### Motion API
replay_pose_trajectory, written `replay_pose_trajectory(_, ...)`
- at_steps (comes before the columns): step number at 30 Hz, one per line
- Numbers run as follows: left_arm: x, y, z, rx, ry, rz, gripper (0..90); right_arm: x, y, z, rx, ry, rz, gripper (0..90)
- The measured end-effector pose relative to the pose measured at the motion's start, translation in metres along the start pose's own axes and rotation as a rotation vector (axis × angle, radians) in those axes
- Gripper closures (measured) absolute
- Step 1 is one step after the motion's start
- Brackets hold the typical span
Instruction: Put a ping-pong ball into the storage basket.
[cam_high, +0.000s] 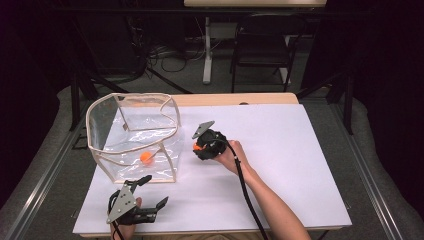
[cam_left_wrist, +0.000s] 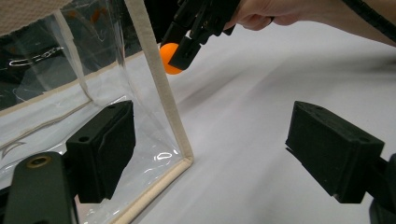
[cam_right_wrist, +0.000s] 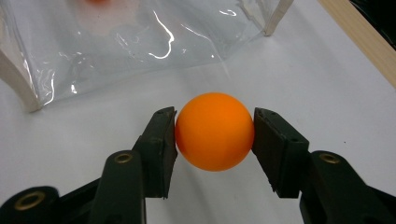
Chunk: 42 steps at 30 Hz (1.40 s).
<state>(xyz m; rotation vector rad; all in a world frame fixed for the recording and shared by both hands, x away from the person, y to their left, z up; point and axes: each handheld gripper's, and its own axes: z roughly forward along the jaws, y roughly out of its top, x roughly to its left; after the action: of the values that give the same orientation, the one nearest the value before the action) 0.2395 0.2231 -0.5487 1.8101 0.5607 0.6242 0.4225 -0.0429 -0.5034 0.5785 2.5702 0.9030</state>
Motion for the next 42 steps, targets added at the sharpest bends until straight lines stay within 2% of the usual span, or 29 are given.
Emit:
replay_pose_trajectory(10,0.000,0.001,0.001,0.000,-0.004,0.006,15.7,0.002,0.002,-0.008,0.010,-0.005,-0.020,50.3)
replay_pose_trajectory(25,0.000,0.001,0.000,-0.006,-0.001,0.007,15.7,-0.003,0.006,-0.019,0.003,0.010,-0.001,50.3)
replay_pose_trajectory(42,0.000,0.001,0.001,-0.005,-0.005,0.008,15.7,-0.004,0.012,-0.033,-0.010,0.012,-0.006,50.3)
